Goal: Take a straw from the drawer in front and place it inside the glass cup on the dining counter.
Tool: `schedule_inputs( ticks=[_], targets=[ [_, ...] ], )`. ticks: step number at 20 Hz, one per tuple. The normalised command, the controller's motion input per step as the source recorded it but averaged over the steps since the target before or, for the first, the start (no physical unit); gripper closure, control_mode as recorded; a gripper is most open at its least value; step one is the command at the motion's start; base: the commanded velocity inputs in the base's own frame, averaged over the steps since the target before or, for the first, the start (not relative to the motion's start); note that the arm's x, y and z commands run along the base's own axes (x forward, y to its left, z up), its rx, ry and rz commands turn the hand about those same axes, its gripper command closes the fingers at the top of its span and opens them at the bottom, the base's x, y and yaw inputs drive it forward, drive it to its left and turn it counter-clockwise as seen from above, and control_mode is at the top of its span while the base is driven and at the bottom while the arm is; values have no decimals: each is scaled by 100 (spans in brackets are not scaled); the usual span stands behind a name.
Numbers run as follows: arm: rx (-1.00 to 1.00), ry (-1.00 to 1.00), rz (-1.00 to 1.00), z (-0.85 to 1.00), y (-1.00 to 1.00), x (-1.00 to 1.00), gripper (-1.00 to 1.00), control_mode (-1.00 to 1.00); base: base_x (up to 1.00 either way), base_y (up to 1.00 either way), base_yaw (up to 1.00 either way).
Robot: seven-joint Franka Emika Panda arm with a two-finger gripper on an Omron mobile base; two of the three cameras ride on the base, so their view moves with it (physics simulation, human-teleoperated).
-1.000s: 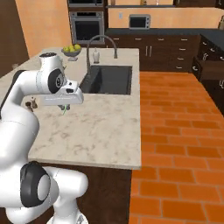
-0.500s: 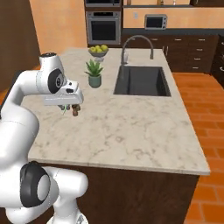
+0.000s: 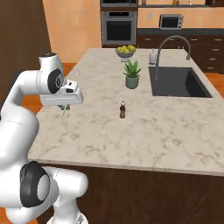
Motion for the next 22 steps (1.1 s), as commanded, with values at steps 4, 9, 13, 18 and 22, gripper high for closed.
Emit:
schedule_inputs(
  ticks=[4,9,13,18,22],
  targets=[
    [0,0,0,0,0,0,100,100,-3,100,-8],
    [0,0,0,0,0,0,100,100,0,100,-19],
    [0,0,0,0,0,0,100,100,0,100,-30],
    [0,0,0,0,0,0,100,100,2,100,-37],
    [0,0,0,0,0,0,100,100,23,100,-42]
  ],
)
